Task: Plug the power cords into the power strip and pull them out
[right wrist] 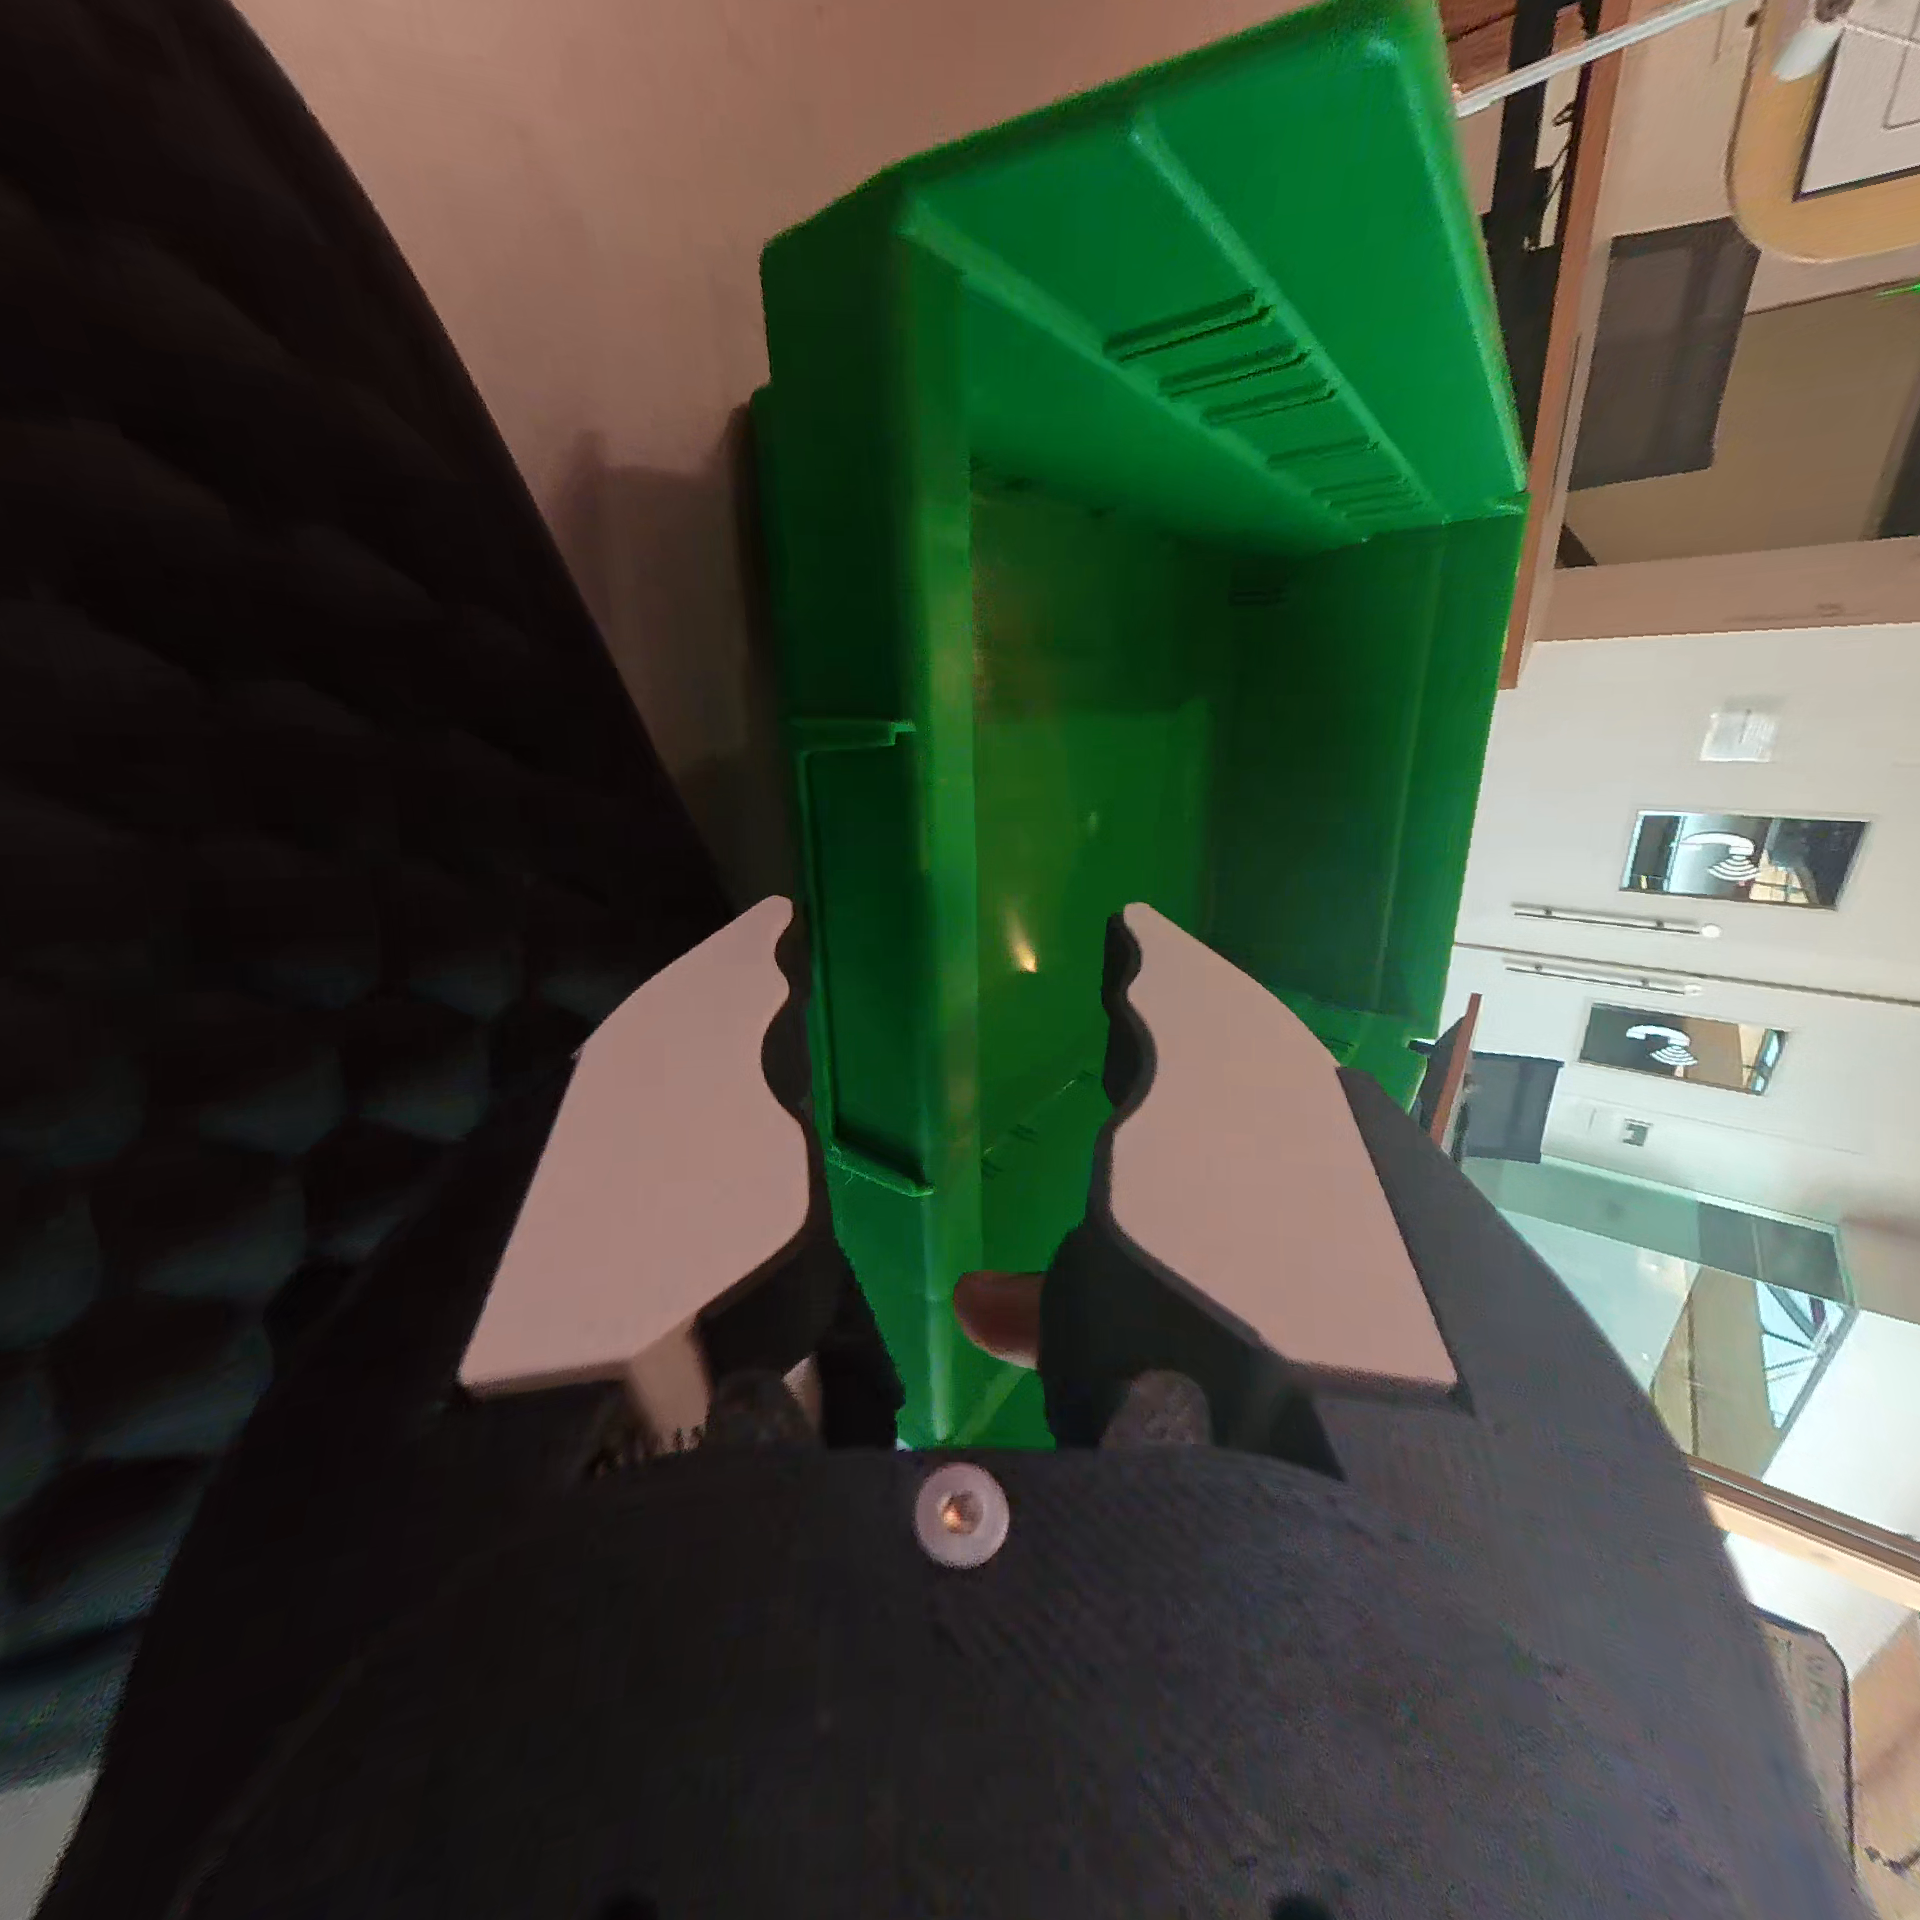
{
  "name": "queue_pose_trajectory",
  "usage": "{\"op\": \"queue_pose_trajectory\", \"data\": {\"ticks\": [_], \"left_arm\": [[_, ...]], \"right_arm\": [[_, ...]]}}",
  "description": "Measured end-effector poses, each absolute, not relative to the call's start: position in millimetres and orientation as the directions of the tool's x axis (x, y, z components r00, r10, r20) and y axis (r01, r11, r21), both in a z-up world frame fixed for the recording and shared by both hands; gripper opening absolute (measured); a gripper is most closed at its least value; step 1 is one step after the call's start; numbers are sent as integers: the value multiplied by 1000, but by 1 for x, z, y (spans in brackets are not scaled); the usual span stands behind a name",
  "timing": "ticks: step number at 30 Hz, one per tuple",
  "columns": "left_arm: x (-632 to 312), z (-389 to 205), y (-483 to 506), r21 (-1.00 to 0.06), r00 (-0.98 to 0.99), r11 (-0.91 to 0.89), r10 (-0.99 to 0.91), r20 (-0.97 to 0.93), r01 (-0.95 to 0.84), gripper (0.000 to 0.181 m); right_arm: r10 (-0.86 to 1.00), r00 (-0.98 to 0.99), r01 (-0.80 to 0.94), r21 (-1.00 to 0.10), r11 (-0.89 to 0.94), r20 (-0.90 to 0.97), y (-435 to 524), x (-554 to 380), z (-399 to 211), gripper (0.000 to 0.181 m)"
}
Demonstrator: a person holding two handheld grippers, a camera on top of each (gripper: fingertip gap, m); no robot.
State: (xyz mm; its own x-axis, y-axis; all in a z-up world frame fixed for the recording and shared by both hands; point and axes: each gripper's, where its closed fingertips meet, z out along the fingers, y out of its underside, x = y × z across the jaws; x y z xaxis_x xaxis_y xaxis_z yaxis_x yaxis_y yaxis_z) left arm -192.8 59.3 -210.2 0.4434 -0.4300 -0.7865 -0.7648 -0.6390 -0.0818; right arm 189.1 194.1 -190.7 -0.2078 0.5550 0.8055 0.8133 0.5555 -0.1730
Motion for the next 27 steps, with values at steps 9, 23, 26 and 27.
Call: {"op": "queue_pose_trajectory", "data": {"ticks": [9, 23, 26, 27], "left_arm": [[-213, -209, 36, -188, 555, -680, -374, -743, -709, 33], [-266, -208, -89, -168, 604, -805, -272, -749, -570, 34], [-277, -208, -117, -159, 616, -829, -256, -745, -536, 34], [-280, -208, -126, -152, 617, -835, -255, -744, -529, 34]], "right_arm": [[569, -264, 861, -77, 503, 779, 210, 204, -201, 31], [572, -235, 913, -23, 406, 786, 247, 254, -201, 32], [576, -212, 925, -29, 380, 790, 253, 267, -201, 32], [576, -208, 927, -28, 373, 791, 255, 272, -201, 32]]}}
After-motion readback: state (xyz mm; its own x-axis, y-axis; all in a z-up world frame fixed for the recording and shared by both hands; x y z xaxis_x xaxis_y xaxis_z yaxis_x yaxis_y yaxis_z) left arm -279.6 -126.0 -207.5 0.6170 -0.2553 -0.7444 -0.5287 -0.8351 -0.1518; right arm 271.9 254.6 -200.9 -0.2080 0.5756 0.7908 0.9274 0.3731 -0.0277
